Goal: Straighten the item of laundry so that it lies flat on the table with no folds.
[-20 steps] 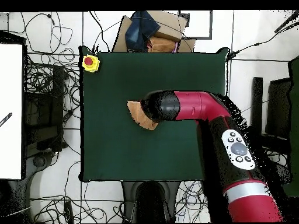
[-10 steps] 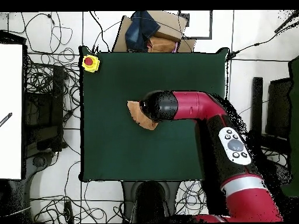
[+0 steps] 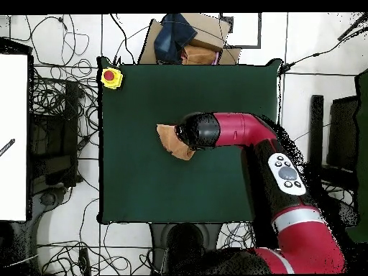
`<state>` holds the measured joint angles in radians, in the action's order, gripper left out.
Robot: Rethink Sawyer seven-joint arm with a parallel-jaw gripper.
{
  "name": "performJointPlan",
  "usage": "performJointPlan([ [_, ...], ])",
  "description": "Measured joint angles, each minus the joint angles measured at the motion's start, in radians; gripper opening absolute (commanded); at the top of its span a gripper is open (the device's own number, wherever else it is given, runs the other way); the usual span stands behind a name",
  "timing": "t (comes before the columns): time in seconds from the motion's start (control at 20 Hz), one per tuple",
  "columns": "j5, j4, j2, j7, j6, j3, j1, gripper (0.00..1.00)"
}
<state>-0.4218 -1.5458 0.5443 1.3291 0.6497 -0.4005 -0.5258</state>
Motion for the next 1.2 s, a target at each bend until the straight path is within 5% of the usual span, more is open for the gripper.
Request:
performJointPlan([
  [1.2, -0.091, 0.019, -0.004, -0.037, 0.009, -0.063, -0.166, 1.00],
])
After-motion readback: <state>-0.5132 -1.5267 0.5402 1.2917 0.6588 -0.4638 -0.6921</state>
